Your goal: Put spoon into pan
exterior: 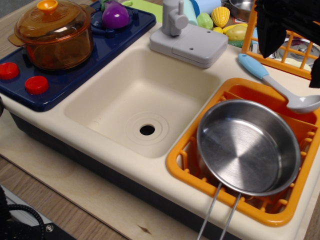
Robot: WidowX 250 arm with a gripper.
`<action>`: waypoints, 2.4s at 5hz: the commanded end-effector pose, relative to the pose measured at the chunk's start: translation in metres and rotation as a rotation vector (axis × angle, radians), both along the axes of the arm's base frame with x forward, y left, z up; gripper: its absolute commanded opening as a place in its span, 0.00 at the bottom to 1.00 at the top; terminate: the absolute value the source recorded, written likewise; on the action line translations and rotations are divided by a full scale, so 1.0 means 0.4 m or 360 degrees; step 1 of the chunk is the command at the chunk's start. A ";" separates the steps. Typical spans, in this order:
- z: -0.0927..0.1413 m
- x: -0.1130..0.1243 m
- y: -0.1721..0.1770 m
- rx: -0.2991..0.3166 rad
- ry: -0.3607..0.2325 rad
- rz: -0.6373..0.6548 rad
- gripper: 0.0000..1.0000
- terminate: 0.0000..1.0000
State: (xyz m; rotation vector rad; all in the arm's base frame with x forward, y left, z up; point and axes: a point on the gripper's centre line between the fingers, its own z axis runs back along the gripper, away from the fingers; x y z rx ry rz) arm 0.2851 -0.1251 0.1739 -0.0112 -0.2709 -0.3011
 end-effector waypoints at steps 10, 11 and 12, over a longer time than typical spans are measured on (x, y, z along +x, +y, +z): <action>-0.105 0.036 -0.090 0.0052 -0.0134 0.0699 0.00 0.00; -0.089 0.044 -0.098 0.0087 -0.0143 0.0702 0.00 0.00; -0.065 0.042 -0.108 0.0140 -0.0166 0.0693 0.00 0.00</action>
